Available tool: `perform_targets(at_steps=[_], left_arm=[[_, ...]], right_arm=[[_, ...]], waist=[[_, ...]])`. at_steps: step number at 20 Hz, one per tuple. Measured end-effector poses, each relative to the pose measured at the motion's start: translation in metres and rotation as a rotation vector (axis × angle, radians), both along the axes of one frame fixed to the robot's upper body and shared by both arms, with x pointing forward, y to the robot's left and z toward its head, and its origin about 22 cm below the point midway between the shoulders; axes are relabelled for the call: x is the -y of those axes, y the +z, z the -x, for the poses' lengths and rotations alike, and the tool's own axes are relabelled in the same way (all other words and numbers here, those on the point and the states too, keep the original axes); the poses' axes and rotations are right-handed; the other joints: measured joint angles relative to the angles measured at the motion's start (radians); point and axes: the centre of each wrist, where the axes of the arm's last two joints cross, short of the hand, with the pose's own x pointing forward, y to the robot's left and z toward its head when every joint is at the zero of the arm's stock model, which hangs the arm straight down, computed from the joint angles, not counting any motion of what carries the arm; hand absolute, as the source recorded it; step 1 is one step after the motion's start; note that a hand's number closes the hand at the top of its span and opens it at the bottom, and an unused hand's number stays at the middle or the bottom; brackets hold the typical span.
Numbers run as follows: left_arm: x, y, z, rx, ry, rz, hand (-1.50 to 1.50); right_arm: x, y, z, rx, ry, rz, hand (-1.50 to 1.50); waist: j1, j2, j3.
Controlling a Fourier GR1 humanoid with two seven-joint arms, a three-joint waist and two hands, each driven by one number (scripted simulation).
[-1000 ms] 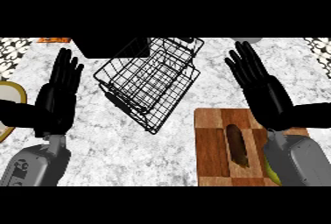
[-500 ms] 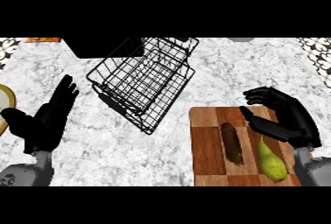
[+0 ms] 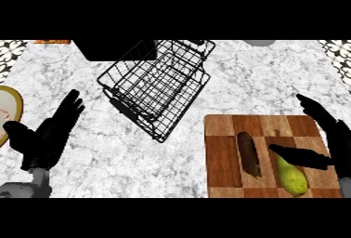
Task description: Pick the pear from the cutting board and place it in the tiered basket
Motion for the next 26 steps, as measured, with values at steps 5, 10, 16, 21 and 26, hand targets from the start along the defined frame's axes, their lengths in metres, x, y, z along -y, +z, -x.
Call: perform_targets(at_steps=[5, 10, 16, 21, 26], left_arm=[[-0.001, -0.002, 0.000, -0.005, -0.011, 0.000, 0.00], [0.001, -0.007, 0.001, -0.009, -0.028, 0.004, 0.00], [-0.007, -0.006, -0.009, -0.004, -0.029, 0.005, 0.00], [-0.009, -0.004, -0.003, -0.009, -0.034, -0.007, 0.00], [-0.011, -0.004, -0.004, -0.008, -0.029, 0.002, 0.00]], right_arm=[[0.007, 0.036, 0.004, -0.196, 0.095, 0.309, -1.50], [-0.003, 0.059, 0.011, -0.499, 0.236, 0.472, -1.50], [-0.041, 0.079, 0.012, -0.632, 0.315, 0.491, -1.50], [-0.053, 0.068, 0.005, -0.645, 0.291, 0.496, -1.50], [-0.060, 0.043, 0.003, -0.692, 0.258, 0.529, -1.50]], waist=[[0.012, 0.000, -0.003], [0.029, 0.004, -0.003], [0.030, 0.006, 0.000], [0.029, 0.005, 0.002], [0.025, 0.005, 0.003]])
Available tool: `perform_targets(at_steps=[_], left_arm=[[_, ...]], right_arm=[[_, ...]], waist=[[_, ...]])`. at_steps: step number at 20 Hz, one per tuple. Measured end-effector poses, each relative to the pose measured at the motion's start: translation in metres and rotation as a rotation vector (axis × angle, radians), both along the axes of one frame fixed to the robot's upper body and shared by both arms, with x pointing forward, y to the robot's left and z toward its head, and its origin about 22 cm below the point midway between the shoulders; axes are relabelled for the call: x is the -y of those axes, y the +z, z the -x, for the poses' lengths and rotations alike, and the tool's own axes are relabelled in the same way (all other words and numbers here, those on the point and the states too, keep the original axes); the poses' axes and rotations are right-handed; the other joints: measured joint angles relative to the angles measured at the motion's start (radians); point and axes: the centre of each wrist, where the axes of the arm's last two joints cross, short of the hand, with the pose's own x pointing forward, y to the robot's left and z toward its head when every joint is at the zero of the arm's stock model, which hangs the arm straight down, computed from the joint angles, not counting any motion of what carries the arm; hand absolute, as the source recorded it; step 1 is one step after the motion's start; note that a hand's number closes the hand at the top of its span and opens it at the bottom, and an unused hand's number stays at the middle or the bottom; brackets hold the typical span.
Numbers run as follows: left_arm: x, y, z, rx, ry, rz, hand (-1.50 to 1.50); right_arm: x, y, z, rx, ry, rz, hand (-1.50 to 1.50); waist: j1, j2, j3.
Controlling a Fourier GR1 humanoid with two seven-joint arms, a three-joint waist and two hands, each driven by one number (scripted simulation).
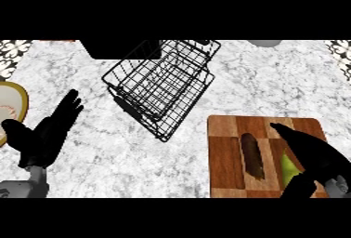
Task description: Pick the pear from the cutting board and place it in the tiered basket
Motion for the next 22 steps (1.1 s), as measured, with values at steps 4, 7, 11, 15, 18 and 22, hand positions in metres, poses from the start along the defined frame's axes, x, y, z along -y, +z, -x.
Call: perform_targets(at_steps=[4, 7, 11, 15, 18, 22], left_arm=[[0.004, -0.001, 0.003, 0.004, 0.001, 0.007, 0.00], [0.006, 0.005, 0.001, 0.004, 0.004, 0.004, 0.00], [0.005, 0.001, 0.003, 0.001, 0.007, 0.004, 0.00], [0.009, 0.003, 0.003, 0.002, 0.009, 0.010, 0.00], [0.007, 0.002, 0.003, -0.005, 0.012, 0.009, 0.00], [0.008, 0.008, 0.002, -0.004, 0.008, 0.009, 0.00]], right_arm=[[0.007, -0.023, 0.004, -0.022, -0.027, 0.041, -1.50], [0.010, -0.040, 0.004, -0.025, -0.047, 0.073, -1.50], [0.017, -0.058, 0.005, -0.007, -0.064, 0.129, -1.50], [0.019, -0.064, 0.005, 0.022, -0.069, 0.160, -1.50], [0.024, -0.069, 0.001, 0.023, -0.073, 0.183, -1.50], [0.030, -0.075, 0.002, -0.053, -0.058, 0.180, 1.50]], waist=[[-0.004, -0.001, 0.001], [-0.005, -0.001, 0.001], [-0.006, -0.001, 0.001], [-0.007, -0.001, 0.001], [-0.007, -0.001, 0.001], [-0.007, -0.001, 0.000]])
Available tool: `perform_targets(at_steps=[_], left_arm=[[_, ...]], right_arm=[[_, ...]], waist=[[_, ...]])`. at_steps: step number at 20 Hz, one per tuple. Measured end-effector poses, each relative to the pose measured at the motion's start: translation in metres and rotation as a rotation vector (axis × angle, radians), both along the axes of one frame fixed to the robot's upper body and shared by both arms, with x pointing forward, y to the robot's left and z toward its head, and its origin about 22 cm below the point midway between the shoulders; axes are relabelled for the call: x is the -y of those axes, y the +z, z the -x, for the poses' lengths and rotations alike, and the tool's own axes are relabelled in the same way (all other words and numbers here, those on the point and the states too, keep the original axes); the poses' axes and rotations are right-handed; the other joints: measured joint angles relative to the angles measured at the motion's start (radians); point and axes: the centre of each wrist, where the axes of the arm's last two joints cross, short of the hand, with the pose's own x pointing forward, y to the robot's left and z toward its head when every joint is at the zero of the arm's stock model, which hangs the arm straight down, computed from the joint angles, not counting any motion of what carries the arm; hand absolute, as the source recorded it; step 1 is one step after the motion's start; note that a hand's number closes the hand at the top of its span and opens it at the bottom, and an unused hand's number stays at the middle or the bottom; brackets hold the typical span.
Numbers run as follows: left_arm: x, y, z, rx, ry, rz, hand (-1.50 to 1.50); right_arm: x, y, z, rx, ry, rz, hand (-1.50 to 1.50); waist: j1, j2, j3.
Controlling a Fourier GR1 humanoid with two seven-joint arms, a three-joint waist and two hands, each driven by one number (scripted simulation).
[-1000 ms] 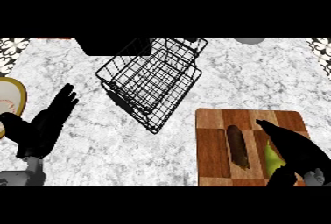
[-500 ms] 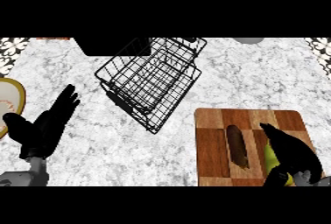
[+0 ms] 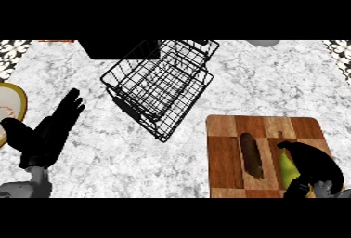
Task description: Pick the pear from the cutting board and place it in the tiered basket
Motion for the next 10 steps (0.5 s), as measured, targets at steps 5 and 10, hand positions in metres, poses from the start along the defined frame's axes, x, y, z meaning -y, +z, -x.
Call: perform_targets(at_steps=[5, 10], left_arm=[[-0.005, -0.001, -0.001, 0.006, 0.006, -0.003, 0.00], [-0.005, 0.000, -0.004, 0.003, -0.003, -0.012, 0.00]], right_arm=[[0.000, -0.007, 0.004, -0.046, 0.042, -0.006, 1.50], [-0.003, -0.013, 0.004, -0.053, 0.103, 0.049, 1.50]], waist=[[0.001, -0.005, -0.007], [0.001, -0.008, -0.012]])
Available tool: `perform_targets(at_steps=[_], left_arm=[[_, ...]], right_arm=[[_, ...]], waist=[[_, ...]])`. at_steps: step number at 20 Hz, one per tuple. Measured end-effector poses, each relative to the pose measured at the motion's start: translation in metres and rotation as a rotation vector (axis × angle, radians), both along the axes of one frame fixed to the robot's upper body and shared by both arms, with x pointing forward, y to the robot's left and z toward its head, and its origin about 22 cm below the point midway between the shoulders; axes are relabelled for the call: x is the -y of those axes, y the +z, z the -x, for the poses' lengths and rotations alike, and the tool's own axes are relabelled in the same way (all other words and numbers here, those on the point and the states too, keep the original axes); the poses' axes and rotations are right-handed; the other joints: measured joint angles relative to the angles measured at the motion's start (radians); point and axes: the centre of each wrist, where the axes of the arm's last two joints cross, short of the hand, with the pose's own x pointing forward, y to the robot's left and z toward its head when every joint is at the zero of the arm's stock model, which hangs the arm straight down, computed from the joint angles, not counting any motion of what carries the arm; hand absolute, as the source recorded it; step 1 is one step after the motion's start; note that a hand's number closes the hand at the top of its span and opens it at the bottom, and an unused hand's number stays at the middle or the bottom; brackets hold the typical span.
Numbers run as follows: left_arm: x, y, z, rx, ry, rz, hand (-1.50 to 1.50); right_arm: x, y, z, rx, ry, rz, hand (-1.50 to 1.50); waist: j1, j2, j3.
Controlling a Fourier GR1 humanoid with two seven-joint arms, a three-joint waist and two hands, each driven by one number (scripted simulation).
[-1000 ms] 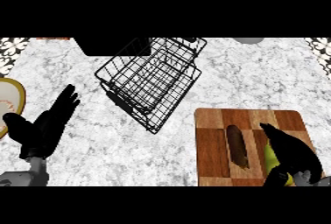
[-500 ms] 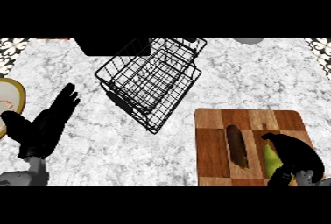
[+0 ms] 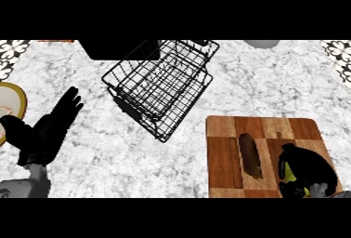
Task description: Pick the pear from the cutting board and place it in the tiered basket
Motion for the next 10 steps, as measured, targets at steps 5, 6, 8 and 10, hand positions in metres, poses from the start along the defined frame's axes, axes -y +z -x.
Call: perform_targets(at_steps=[5, 6, 8, 10], left_arm=[[0.001, -0.006, 0.005, 0.003, 0.006, 0.012, 0.00], [0.003, -0.006, 0.006, 0.005, 0.012, 0.012, 0.00], [0.002, -0.007, 0.004, 0.001, 0.020, 0.012, 0.00], [0.001, -0.007, 0.006, 0.002, 0.027, 0.007, 0.00]], right_arm=[[-0.005, -0.003, 0.011, 0.098, 0.008, 0.040, 1.50], [-0.005, -0.003, 0.017, 0.136, -0.007, 0.042, 1.50], [-0.009, -0.006, 0.029, 0.219, -0.045, 0.053, 1.50], [-0.011, -0.003, 0.041, 0.319, -0.069, 0.057, 1.50]], waist=[[-0.004, 0.001, 0.002], [-0.007, 0.001, 0.004], [-0.014, 0.002, 0.007], [-0.021, 0.001, 0.009]])
